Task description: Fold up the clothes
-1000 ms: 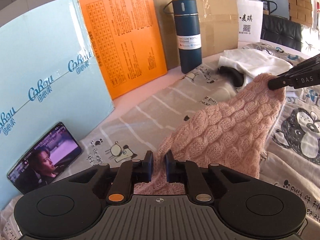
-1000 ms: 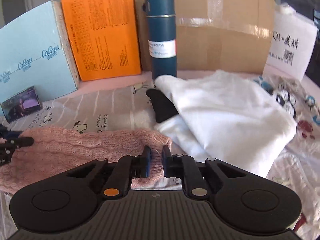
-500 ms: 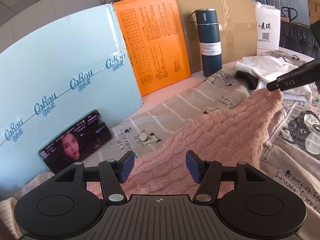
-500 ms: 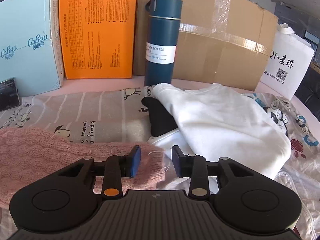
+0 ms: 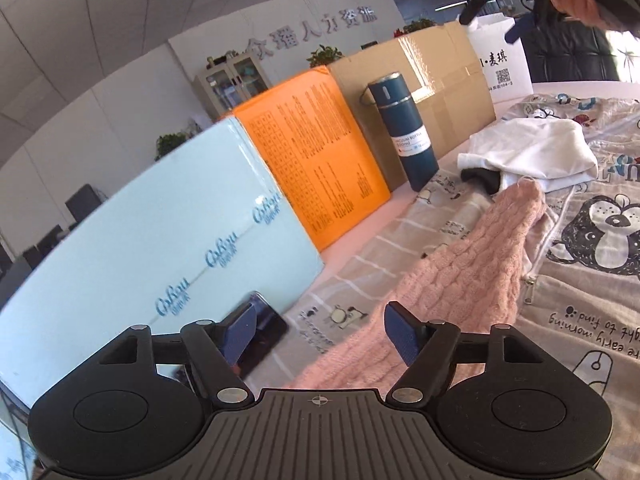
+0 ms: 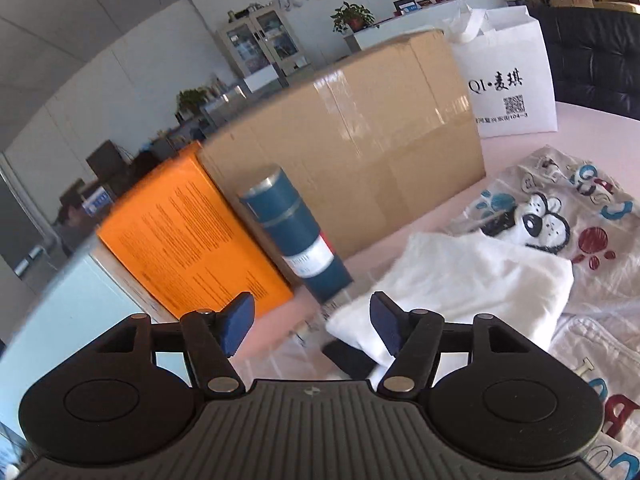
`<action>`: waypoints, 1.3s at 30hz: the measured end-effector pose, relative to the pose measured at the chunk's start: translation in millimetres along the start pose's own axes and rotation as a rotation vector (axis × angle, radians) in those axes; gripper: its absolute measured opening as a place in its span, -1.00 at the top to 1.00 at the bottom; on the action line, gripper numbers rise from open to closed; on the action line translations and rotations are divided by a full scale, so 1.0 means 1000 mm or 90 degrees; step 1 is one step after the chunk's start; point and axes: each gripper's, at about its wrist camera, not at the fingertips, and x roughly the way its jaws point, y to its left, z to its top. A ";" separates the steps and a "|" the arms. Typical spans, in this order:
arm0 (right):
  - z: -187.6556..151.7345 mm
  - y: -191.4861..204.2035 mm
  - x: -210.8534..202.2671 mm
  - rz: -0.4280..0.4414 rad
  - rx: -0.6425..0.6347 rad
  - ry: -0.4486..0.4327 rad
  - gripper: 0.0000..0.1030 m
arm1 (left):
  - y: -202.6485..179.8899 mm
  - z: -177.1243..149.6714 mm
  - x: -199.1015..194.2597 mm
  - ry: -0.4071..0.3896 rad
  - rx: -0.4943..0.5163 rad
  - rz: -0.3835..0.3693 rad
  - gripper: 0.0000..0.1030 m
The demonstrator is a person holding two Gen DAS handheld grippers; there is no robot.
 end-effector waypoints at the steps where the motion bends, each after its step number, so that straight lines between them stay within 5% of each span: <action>1: 0.014 0.006 -0.007 0.015 -0.001 -0.002 -0.31 | 0.004 0.002 -0.005 -0.007 0.004 0.014 -0.49; 9: 0.139 0.013 -0.099 0.156 0.059 -0.050 -0.65 | 0.030 0.007 -0.030 -0.033 0.009 0.082 -0.69; 14: 0.158 0.028 -0.138 0.037 -0.098 -0.115 -0.99 | 0.030 -0.012 -0.023 0.009 -0.009 0.101 -0.81; 20: 0.092 -0.011 -0.080 0.029 -0.093 -0.017 -0.99 | 0.041 -0.048 -0.003 0.097 -0.119 0.122 -0.82; 25: -0.024 -0.042 0.019 0.068 0.037 0.182 -0.92 | 0.043 -0.059 0.005 0.128 -0.163 0.104 -0.82; 29: -0.101 -0.051 0.079 0.067 0.179 0.319 -0.64 | 0.039 -0.064 0.007 0.141 -0.176 0.078 -0.82; 33: -0.135 -0.061 0.112 0.056 0.284 0.373 -0.59 | 0.037 -0.069 0.014 0.161 -0.187 0.063 -0.82; 39: -0.150 -0.066 0.141 0.006 0.292 0.391 -0.59 | 0.038 -0.067 0.029 0.158 -0.233 0.013 -0.82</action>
